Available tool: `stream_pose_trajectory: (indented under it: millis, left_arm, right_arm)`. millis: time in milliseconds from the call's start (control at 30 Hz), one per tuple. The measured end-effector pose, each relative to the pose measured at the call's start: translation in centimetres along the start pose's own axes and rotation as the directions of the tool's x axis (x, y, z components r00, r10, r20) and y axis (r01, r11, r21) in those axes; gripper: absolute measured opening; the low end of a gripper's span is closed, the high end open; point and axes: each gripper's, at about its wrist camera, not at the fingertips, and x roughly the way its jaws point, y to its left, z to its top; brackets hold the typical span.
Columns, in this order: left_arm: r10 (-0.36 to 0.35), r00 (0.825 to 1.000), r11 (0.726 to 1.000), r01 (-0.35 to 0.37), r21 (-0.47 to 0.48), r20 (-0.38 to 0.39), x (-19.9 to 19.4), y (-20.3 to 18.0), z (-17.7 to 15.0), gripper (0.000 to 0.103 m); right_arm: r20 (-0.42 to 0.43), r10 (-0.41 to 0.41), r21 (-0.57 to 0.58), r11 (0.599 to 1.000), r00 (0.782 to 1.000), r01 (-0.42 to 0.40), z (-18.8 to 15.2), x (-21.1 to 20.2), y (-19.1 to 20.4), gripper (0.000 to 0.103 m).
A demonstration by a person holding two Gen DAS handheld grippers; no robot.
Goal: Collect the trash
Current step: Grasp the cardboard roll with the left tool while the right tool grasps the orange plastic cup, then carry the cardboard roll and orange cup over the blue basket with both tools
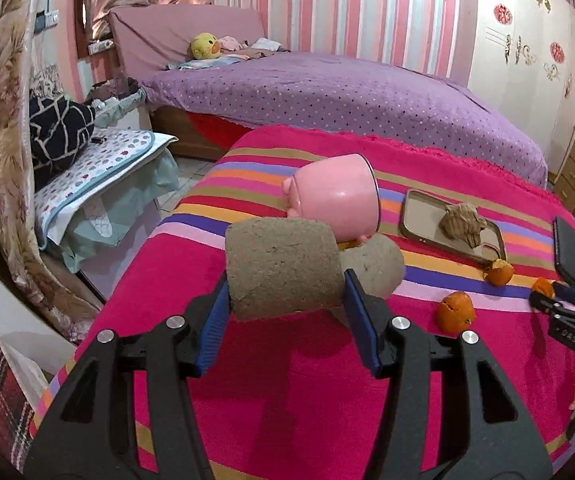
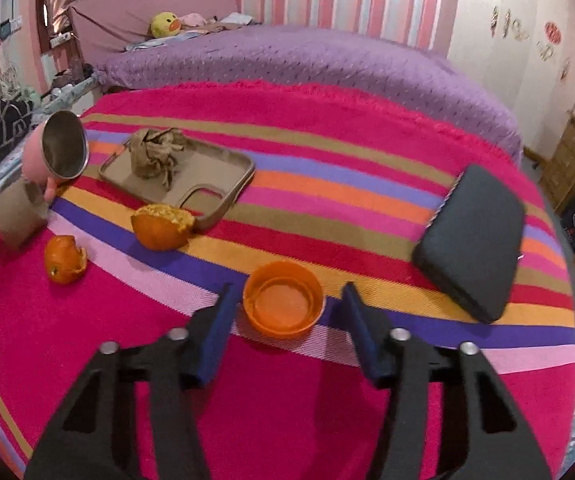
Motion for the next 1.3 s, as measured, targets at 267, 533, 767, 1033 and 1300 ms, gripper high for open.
stream_pose_trajectory:
  millis: [267,533,767,1033,1300]
  left_arm:
    - [-0.051,0.998,0.999,0.051,-0.014,0.035,-1.6,0.3,0.2,0.053]
    - [-0.173,0.984,0.985,0.174,-0.001,0.052,-3.5,-2.1,0.1,0.053]
    - [-0.304,0.952,0.952,0.302,0.037,0.034,-5.1,-6.8,-0.7,0.053]
    - [-0.400,0.916,0.908,0.400,0.126,-0.026,-5.8,-13.5,-2.9,0.053]
    - [-0.233,0.970,0.952,0.243,0.188,-0.071,-3.0,-15.1,-4.3,0.053]
  right_arm:
    - [0.079,-0.043,-0.015,0.999,0.996,0.044,-1.8,-2.9,-0.5,0.040]
    - [0.153,-0.092,0.061,0.995,0.984,0.083,-5.3,-8.3,-4.1,0.040]
    - [0.206,-0.157,0.121,0.984,0.966,0.134,-8.0,-12.8,-7.5,0.040]
    - [0.203,-0.196,0.199,0.968,0.959,0.155,-10.4,-14.0,-12.1,0.040]
    - [0.188,-0.211,0.220,0.961,0.959,0.169,-11.2,-13.8,-14.5,0.040]
